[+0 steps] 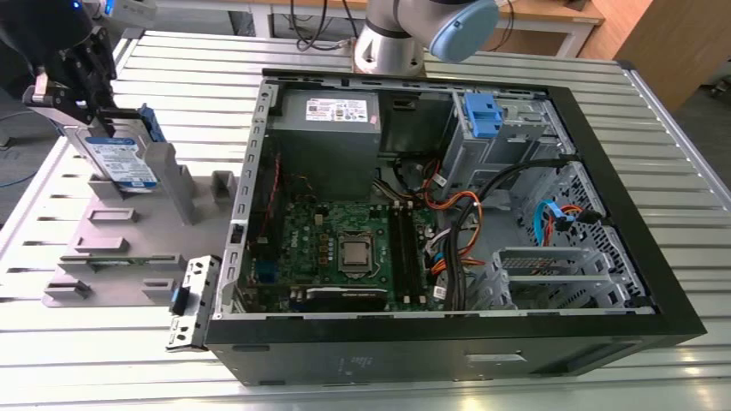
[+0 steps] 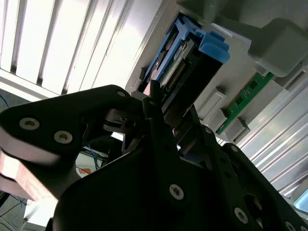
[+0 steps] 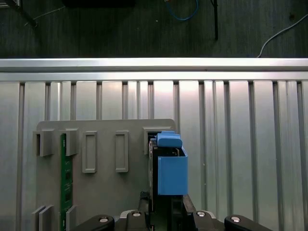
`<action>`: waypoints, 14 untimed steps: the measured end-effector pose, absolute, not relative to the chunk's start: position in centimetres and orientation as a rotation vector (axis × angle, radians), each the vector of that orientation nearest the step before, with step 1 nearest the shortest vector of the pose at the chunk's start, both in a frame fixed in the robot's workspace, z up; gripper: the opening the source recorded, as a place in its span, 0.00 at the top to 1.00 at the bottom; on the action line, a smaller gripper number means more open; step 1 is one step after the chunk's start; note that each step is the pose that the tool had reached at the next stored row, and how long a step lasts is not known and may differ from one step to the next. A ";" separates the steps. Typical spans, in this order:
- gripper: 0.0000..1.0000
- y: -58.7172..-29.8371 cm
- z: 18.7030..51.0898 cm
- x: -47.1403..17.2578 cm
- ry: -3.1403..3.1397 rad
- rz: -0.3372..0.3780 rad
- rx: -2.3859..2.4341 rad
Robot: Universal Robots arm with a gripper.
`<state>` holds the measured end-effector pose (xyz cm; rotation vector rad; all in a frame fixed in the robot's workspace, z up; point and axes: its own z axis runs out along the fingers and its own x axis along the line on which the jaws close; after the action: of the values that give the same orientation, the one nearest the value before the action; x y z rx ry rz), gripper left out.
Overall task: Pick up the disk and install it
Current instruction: 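Pick up the disk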
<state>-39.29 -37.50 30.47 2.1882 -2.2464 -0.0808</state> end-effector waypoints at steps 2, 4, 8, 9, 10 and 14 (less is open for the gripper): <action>0.65 -37.5 30.8 -39.3 -2.246 -0.081 2.188; 0.65 -37.5 31.0 -39.3 -2.246 -0.081 2.188; 0.65 -37.5 31.0 -39.3 -2.246 -0.081 2.188; 0.65 -37.5 31.0 -39.3 -2.246 -0.081 2.188; 0.65 -37.5 31.0 -39.3 -2.246 -0.081 2.188; 0.65 -37.5 31.0 -39.3 -2.246 -0.081 2.188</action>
<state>-39.29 -37.50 31.03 2.1883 -2.2463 -0.0808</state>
